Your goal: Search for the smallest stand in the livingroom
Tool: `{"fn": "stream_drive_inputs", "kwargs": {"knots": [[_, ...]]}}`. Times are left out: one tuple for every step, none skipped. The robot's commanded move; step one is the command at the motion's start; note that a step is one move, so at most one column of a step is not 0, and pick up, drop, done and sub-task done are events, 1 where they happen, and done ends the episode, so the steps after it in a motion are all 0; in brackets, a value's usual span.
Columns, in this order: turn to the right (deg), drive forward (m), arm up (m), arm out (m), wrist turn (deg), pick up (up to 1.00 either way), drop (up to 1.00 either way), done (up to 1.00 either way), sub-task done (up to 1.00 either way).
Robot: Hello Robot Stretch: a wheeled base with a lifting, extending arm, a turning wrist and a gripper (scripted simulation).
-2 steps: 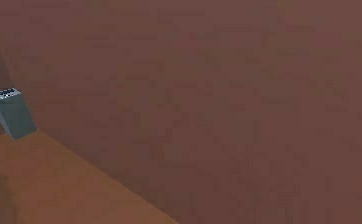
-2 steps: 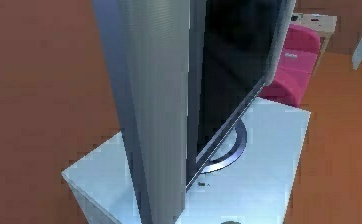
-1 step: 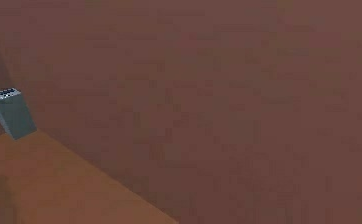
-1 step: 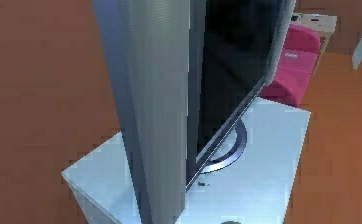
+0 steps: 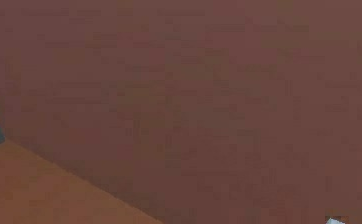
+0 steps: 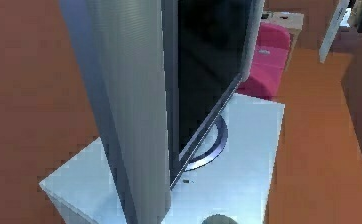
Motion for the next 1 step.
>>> {"fn": "stream_drive_inputs", "kwargs": {"knots": [[0.0,0.25,0.00,0.00,0.0,0.00,0.00,0.00,0.00]]}}
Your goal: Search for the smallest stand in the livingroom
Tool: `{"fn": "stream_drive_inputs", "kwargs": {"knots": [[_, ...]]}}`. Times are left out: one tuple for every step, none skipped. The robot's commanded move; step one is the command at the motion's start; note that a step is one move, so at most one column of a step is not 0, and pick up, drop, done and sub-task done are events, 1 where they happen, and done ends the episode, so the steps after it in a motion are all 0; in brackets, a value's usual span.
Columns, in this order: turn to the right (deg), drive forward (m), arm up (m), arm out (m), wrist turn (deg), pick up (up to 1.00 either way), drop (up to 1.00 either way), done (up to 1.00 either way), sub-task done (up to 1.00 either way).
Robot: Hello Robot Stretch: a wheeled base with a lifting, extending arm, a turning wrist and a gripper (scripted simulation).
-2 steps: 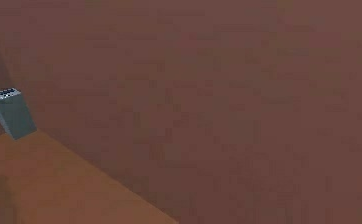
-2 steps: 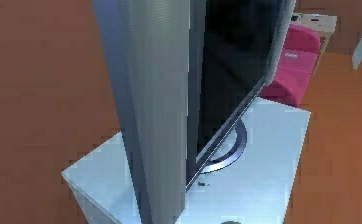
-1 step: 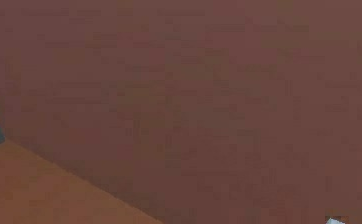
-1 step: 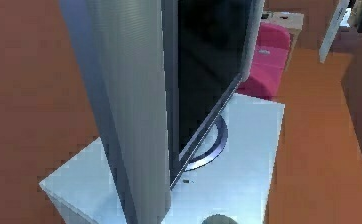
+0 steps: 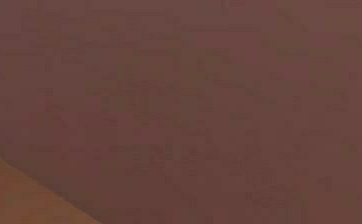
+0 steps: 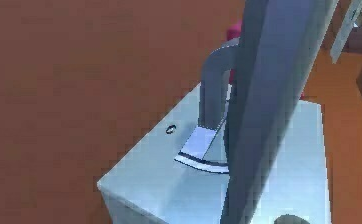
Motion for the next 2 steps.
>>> {"fn": "stream_drive_inputs", "kwargs": {"knots": [[-45.0,0.00,0.00,0.00,0.0,0.00,0.00,0.00,0.00],[-6.0,0.00,0.00,0.00,0.0,0.00,0.00,0.00,0.00]]}}
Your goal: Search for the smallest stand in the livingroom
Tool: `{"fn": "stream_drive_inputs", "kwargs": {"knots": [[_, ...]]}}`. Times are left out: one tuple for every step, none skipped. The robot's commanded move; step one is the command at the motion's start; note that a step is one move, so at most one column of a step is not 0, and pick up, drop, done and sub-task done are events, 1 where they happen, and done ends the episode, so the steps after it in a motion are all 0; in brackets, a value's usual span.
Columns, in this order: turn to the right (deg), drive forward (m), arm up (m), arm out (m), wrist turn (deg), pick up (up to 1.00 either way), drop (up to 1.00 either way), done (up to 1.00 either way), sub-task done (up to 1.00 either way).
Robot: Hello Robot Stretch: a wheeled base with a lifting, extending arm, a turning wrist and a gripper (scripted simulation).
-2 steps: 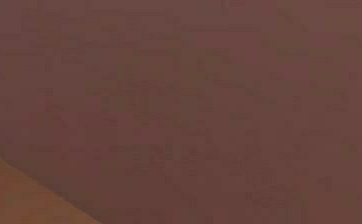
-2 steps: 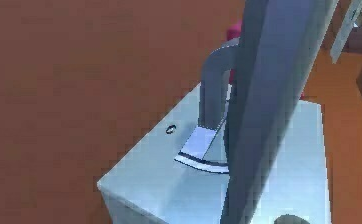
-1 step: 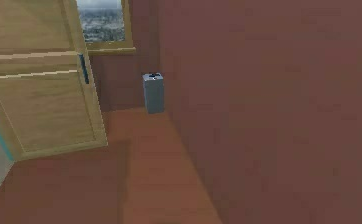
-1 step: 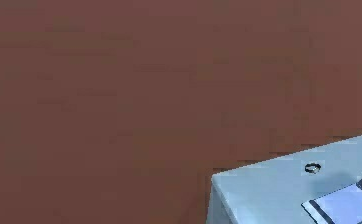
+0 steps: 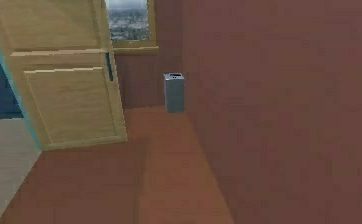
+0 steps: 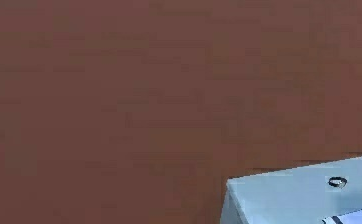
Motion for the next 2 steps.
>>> {"fn": "stream_drive_inputs", "kwargs": {"knots": [[0.0,0.45,0.00,0.00,0.0,0.00,0.00,0.00,0.00],[-3.0,0.00,0.00,0.00,0.0,0.00,0.00,0.00,0.00]]}}
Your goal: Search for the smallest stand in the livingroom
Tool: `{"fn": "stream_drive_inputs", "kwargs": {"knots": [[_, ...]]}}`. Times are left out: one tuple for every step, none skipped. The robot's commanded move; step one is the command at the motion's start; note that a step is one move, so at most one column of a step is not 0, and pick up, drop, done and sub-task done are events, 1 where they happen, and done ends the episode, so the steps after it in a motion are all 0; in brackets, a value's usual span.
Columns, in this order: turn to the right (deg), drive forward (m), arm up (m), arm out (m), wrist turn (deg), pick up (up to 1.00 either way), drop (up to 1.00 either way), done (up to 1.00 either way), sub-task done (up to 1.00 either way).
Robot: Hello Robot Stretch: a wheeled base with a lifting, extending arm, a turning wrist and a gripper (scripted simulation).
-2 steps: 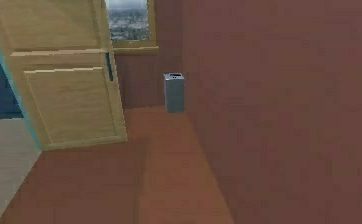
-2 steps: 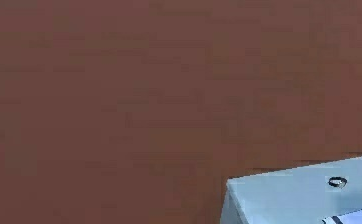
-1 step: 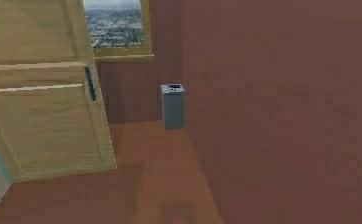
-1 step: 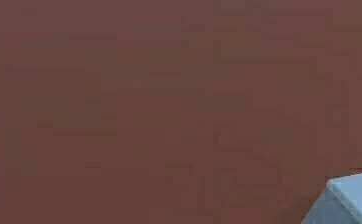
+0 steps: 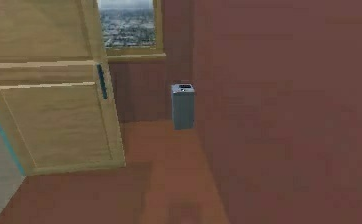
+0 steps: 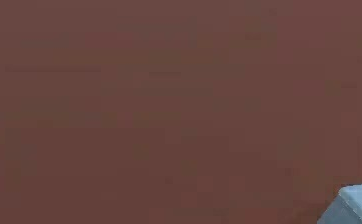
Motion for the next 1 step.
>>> {"fn": "stream_drive_inputs", "kwargs": {"knots": [[0.0,1.00,0.00,0.00,0.0,0.00,0.00,0.00,0.00]]}}
